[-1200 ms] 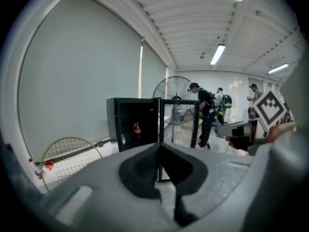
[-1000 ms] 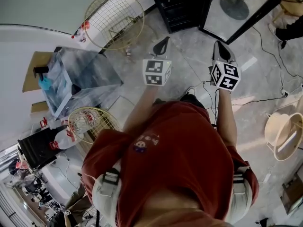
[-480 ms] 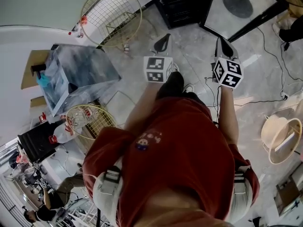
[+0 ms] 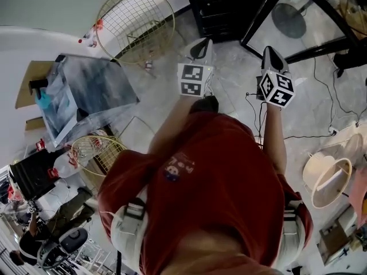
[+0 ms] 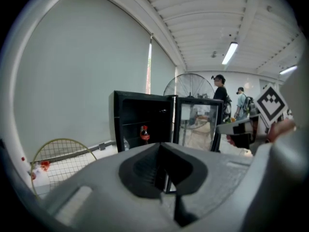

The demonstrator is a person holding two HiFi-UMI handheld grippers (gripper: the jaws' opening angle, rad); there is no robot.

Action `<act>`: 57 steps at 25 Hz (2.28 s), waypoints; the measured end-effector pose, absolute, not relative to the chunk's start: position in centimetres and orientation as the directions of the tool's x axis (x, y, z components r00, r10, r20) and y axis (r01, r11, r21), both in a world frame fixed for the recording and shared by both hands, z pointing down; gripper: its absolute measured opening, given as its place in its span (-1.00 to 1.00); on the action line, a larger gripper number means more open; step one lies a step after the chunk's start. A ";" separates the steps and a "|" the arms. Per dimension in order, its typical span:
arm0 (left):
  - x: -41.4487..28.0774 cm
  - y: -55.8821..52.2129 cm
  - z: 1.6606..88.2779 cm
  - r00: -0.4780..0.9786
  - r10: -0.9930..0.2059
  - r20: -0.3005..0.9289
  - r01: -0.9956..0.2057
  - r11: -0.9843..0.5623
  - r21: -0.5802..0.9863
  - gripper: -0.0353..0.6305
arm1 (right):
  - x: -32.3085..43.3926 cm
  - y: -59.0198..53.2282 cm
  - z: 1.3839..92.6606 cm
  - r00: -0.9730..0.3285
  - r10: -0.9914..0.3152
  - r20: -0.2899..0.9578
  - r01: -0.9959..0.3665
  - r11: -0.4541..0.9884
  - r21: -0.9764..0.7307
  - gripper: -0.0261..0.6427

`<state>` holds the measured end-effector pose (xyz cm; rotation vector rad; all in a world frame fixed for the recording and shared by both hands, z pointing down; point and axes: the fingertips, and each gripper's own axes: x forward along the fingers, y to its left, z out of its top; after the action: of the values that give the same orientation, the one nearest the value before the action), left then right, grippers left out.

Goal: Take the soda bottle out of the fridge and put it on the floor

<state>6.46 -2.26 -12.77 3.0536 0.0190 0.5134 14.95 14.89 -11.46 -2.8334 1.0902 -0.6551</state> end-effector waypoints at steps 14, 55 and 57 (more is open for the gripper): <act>9.4 -15.2 -11.3 0.945 -0.079 0.317 -0.105 -0.992 0.068 -0.89 | 19.6 1.8 -12.3 0.621 -0.691 0.370 -0.714 -0.693 -0.095 -0.92; 21.5 -8.3 -10.1 0.830 -0.409 0.379 -0.438 -0.899 -0.011 -0.89 | 34.6 1.8 -8.0 0.268 -0.893 0.361 -0.909 -0.358 -0.213 -0.93; 21.5 -8.3 -10.0 0.835 -0.398 0.379 -0.427 -0.904 -0.009 -0.89 | 34.2 1.7 -8.1 0.272 -0.892 0.361 -0.908 -0.362 -0.210 -0.92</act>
<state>21.46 -8.29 -10.03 2.9363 -0.6603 0.5816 34.18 1.70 -8.05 -2.5358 1.7949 -0.6769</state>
